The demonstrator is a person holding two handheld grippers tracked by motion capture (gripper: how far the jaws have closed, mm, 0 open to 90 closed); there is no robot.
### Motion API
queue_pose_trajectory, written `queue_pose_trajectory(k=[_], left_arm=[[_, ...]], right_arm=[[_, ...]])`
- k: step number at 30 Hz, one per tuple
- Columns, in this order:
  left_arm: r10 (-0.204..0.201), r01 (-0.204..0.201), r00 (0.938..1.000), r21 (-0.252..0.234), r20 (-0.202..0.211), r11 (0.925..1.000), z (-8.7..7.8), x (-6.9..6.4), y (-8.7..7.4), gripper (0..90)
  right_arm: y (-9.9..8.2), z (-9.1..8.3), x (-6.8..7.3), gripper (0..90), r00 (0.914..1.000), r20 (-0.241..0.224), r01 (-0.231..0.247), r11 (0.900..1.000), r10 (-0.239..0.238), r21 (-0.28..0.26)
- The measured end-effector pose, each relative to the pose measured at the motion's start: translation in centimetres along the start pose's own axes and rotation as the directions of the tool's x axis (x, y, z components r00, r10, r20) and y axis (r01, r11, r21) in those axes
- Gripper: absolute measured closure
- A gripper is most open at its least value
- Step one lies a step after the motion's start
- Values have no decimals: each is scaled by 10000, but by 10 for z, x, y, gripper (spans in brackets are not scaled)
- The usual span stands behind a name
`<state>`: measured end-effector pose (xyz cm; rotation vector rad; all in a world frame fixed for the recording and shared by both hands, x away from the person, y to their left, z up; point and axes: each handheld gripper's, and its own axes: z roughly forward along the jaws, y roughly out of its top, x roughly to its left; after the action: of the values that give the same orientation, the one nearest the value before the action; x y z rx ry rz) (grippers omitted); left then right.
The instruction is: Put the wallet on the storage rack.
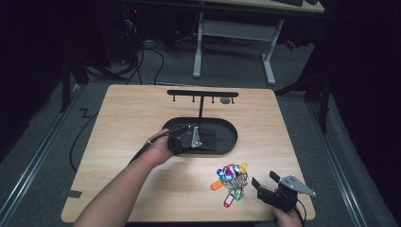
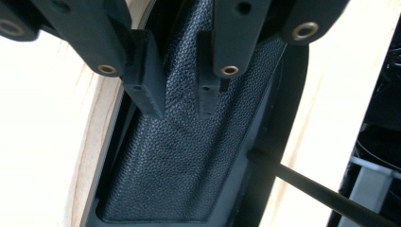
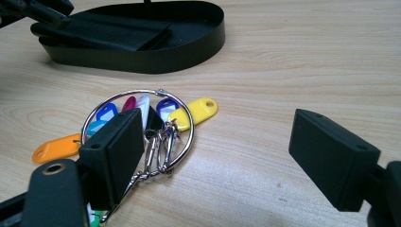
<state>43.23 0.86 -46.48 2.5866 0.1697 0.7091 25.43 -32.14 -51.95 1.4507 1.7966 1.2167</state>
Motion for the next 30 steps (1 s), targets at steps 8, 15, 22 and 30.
queue_pose_trajectory(k=[8,15,22,30], left_arm=[[-862,855,9961,-380,-168,9956,-20,1,-6,649],[-1576,1572,9862,-119,-508,9875,-33,12,-29,683],[-2205,2206,9722,-83,-782,9753,-36,17,-62,683],[-2775,2781,9600,138,-366,9605,-22,14,-79,762]], right_arm=[[1,1,3,189,9999,-36,116,9999,-116,19],[1,2,4,189,9999,-21,151,9999,-150,58],[1,3,4,189,9998,-27,185,9998,-185,67],[1,4,5,189,9998,-37,218,9997,-218,100]])
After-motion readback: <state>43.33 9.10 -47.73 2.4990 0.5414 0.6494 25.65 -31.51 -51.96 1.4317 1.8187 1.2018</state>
